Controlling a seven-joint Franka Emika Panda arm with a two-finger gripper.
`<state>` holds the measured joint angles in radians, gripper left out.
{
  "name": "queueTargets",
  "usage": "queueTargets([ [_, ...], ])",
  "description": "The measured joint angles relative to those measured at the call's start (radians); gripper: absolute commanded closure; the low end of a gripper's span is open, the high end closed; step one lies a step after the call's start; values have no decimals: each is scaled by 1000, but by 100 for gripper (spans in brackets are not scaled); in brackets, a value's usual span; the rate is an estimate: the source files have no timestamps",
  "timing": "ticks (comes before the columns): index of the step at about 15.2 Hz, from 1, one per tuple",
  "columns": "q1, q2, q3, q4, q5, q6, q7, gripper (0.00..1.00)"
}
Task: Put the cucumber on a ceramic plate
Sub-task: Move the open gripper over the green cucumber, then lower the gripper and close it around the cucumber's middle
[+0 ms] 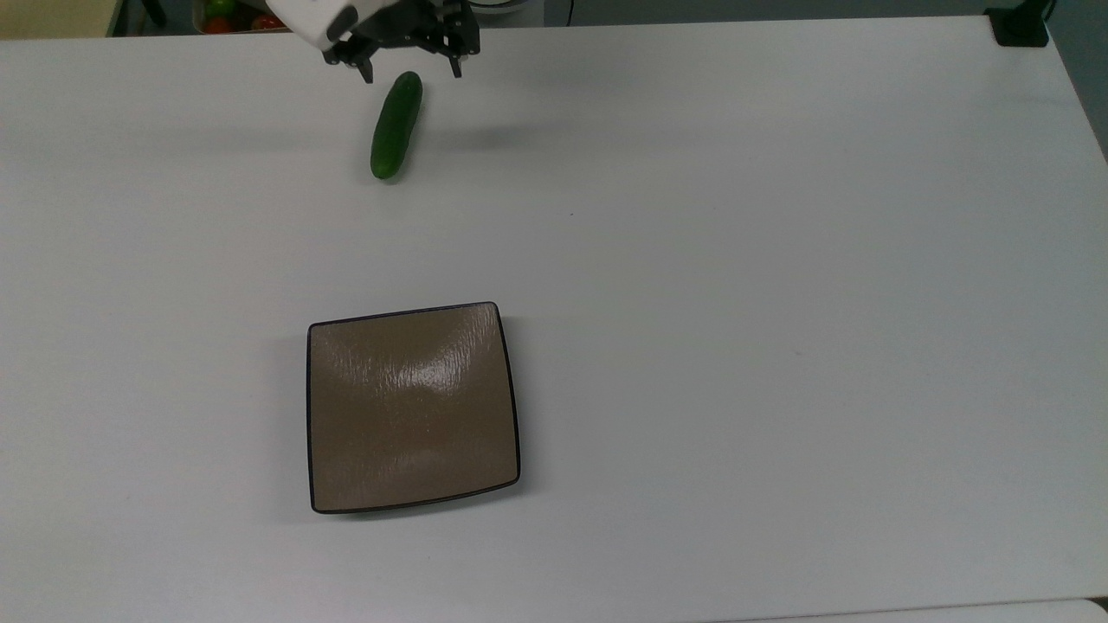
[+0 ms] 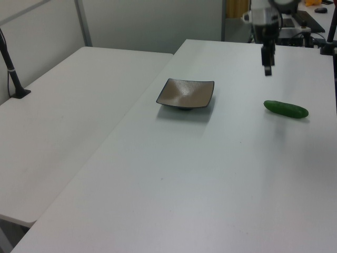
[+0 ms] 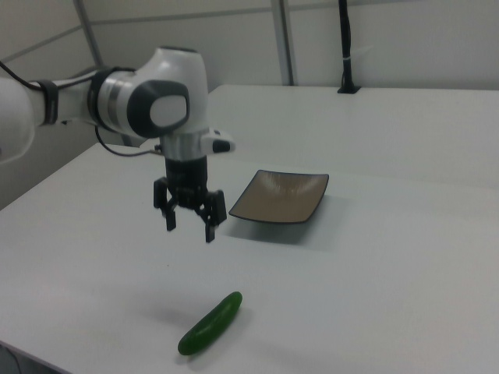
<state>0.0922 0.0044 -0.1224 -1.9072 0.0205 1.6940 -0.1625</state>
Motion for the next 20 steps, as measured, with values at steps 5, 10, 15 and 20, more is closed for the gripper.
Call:
queueTargets([
  [5,-3,1,0,-136,-4,65,0,0],
  [10,-26,2,0,-237,-9,163,0,0],
  [15,-40,1,0,-318,-71,236,7,0],
  [20,-43,1,0,-413,-119,383,87,0],
])
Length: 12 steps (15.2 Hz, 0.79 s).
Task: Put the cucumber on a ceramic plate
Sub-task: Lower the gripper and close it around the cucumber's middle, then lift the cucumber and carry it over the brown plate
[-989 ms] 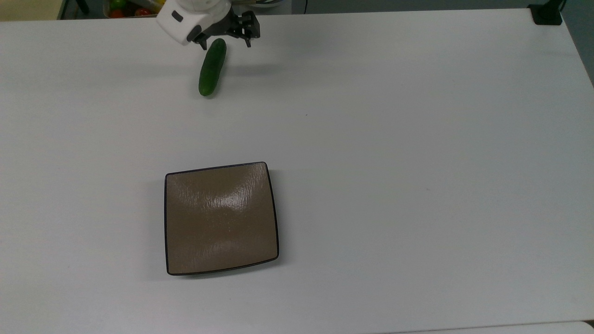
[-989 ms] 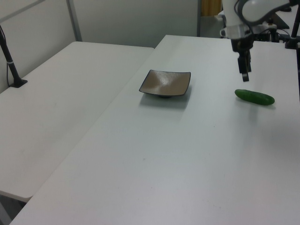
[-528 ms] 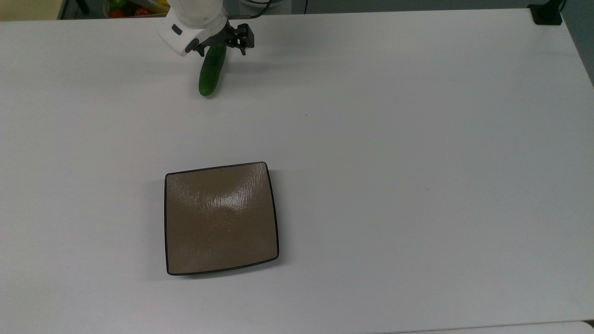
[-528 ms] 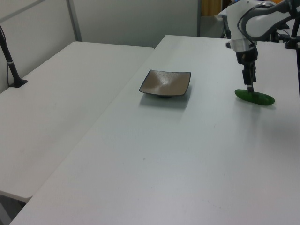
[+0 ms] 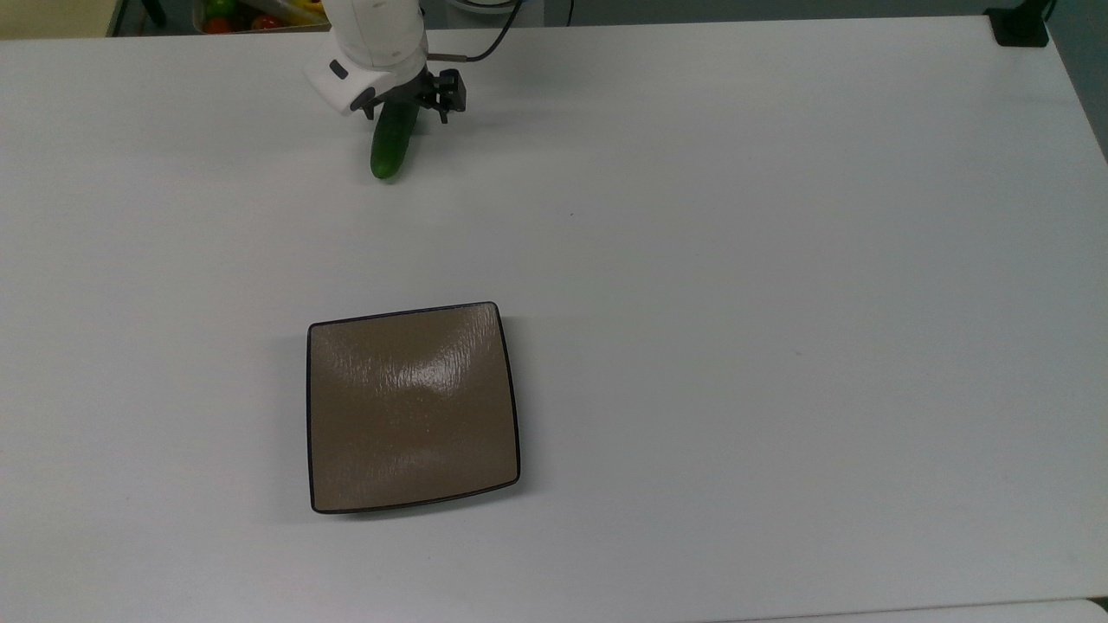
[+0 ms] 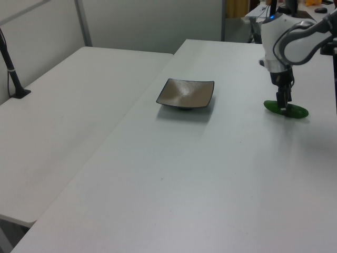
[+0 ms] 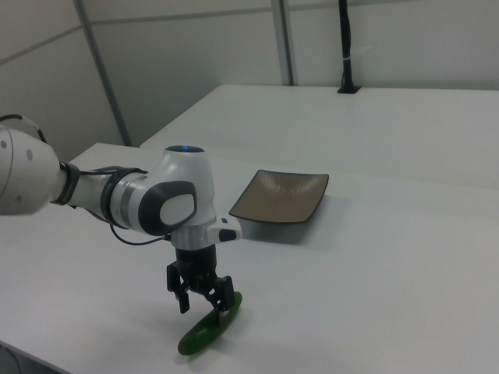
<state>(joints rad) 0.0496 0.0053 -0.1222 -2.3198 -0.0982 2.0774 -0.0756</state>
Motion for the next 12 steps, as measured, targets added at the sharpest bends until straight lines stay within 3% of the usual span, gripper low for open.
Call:
queueTargets([
  [5,-26,0,0,-47,-3,107,8,0],
  [8,-39,0,0,-60,-3,124,9,25],
  [10,-45,-1,0,-60,-3,124,9,49],
  [12,-46,-2,0,-61,-3,124,9,65],
])
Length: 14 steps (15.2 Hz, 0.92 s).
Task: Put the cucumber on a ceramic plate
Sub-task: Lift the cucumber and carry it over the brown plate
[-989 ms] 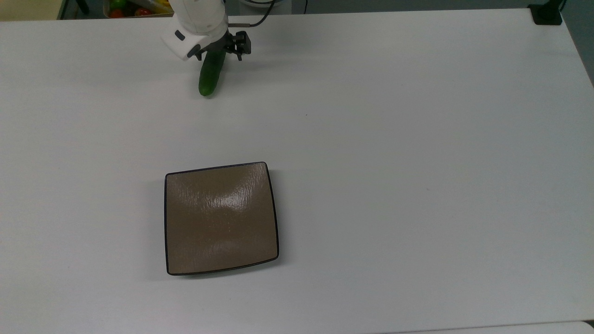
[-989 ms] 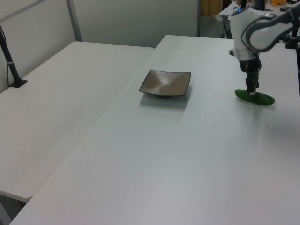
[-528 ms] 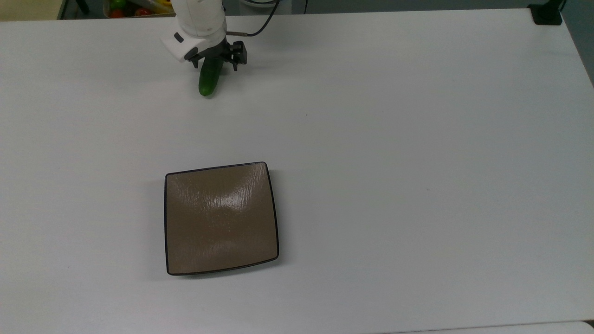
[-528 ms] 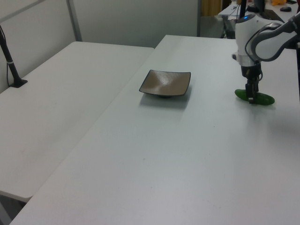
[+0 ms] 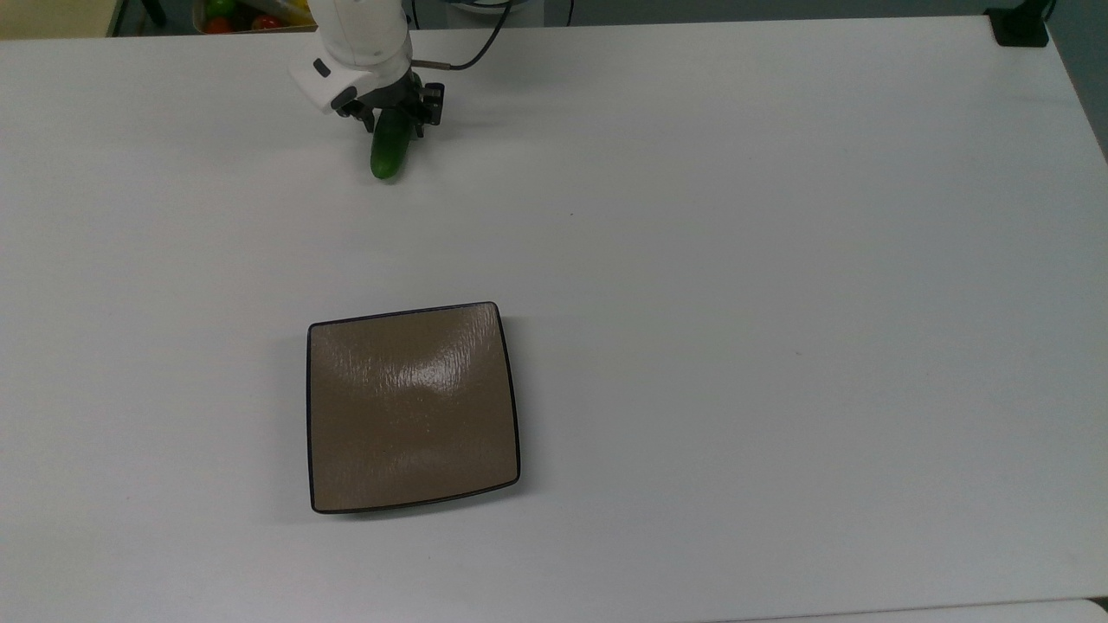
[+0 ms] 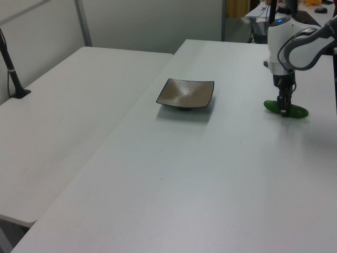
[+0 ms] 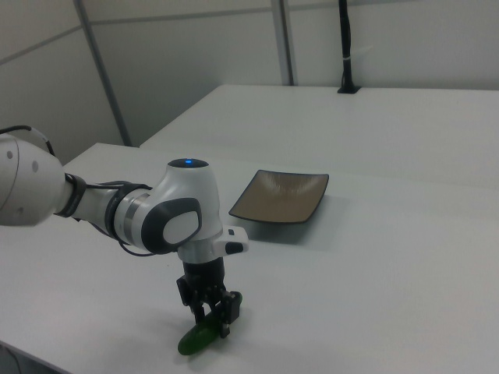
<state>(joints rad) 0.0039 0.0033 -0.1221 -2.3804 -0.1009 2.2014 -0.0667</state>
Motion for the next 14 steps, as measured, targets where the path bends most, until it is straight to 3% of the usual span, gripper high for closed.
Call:
queueTargets([
  [3,0,0,0,0,0,-1,0,84],
  [9,0,-6,5,13,-1,-44,0,85],
  [14,1,-32,7,126,-1,-214,0,85],
])
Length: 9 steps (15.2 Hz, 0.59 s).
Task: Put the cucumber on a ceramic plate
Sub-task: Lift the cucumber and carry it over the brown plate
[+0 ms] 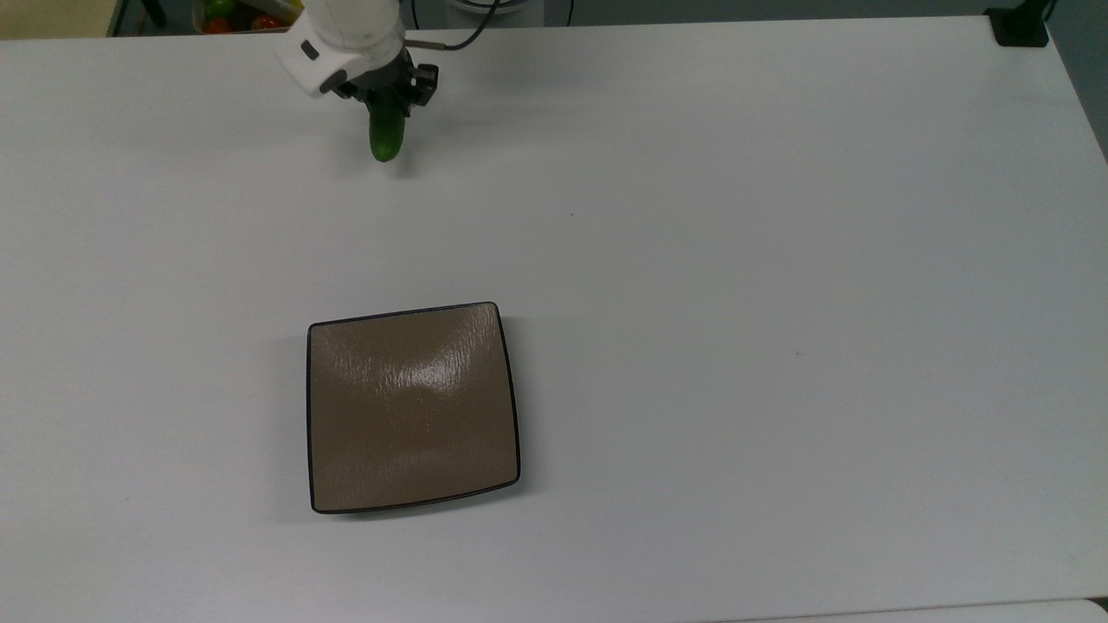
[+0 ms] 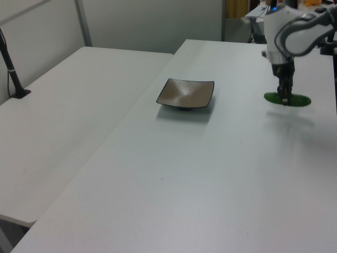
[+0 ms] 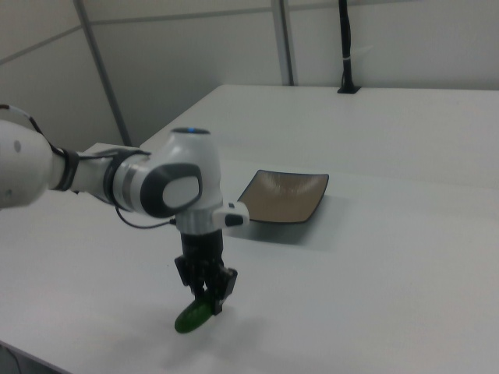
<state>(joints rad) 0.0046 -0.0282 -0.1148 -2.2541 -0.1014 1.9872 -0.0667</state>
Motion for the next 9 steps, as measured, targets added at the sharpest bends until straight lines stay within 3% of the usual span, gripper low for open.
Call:
queueTargets([
  [4,1,-20,17,161,15,-156,0,85],
  [9,2,-24,39,393,97,-263,-17,84],
])
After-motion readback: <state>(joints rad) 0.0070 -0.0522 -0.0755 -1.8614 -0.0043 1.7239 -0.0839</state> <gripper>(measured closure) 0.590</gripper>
